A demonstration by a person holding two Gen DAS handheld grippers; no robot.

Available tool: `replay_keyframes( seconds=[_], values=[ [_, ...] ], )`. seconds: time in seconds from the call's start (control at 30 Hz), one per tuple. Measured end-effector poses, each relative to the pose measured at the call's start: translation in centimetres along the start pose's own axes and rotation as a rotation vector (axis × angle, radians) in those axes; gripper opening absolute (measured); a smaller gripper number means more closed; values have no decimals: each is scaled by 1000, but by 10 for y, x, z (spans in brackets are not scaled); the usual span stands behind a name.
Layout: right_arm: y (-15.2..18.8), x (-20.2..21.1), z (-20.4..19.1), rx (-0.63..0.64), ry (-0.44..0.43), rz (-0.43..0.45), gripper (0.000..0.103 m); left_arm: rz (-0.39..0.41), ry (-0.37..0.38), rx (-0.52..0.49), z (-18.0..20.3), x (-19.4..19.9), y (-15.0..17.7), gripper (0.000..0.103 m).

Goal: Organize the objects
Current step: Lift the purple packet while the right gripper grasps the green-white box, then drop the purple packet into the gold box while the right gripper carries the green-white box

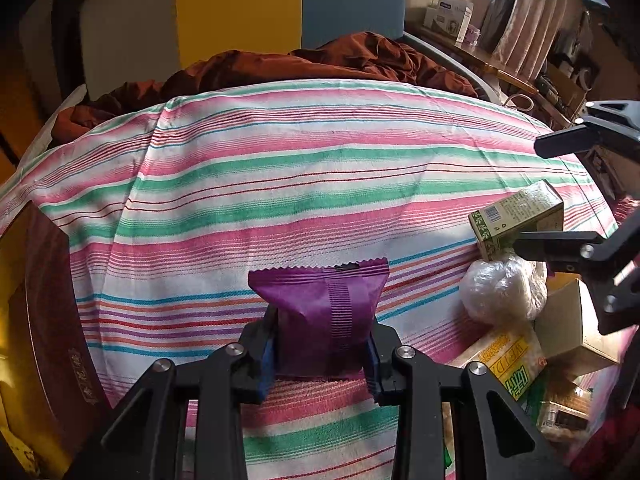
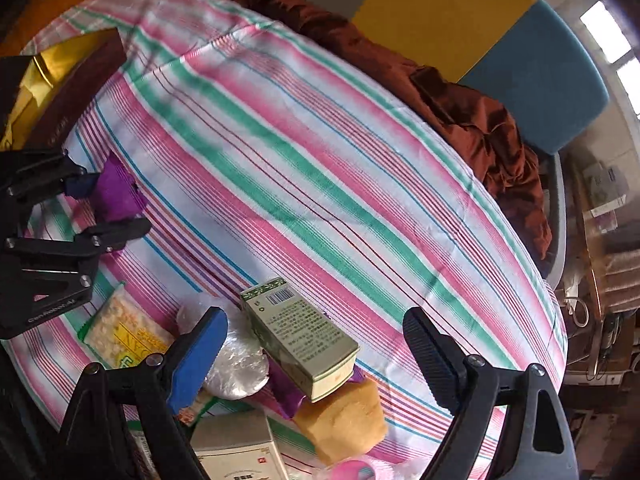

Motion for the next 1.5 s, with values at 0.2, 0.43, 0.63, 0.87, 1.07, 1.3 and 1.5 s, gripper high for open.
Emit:
replay_keyframes(
  seconds=[0.2, 0.43, 0.63, 0.87, 1.07, 1.3, 1.5],
  values=[
    [7, -20, -4, -19, -48, -49, 30, 7, 15, 7, 0, 0, 1, 36],
    [4, -5, -5, -246, -58, 103, 30, 31, -8, -21, 2, 1, 2, 35],
    [-10, -12, -19, -450, -117, 192, 30, 32, 1, -14, 0, 21, 13, 35],
    [-17, -17, -36, -488, -128, 274, 29, 110, 0, -22, -7, 71, 24, 35],
    [-32, -8, -66, -381, -90, 321, 29, 151, -5, 17, -18, 105, 43, 35],
    [-37, -18, -90, -324, -45, 312, 29, 224, -20, 90, -50, 150, 51, 35],
    [-34, -17, -91, -341, -23, 316, 29, 275, -88, 156, -100, 185, 65, 36]
  ],
)
Point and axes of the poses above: each gripper's, at about its wrist camera, not at the fingertips, and x roughly against the way its jaws point, z to its right, y to its underside, the point moved 10 cm from there along -x, roughly the way its jaws point, and after that the axes turned 1 degree about -y, right-handed, at the moved point
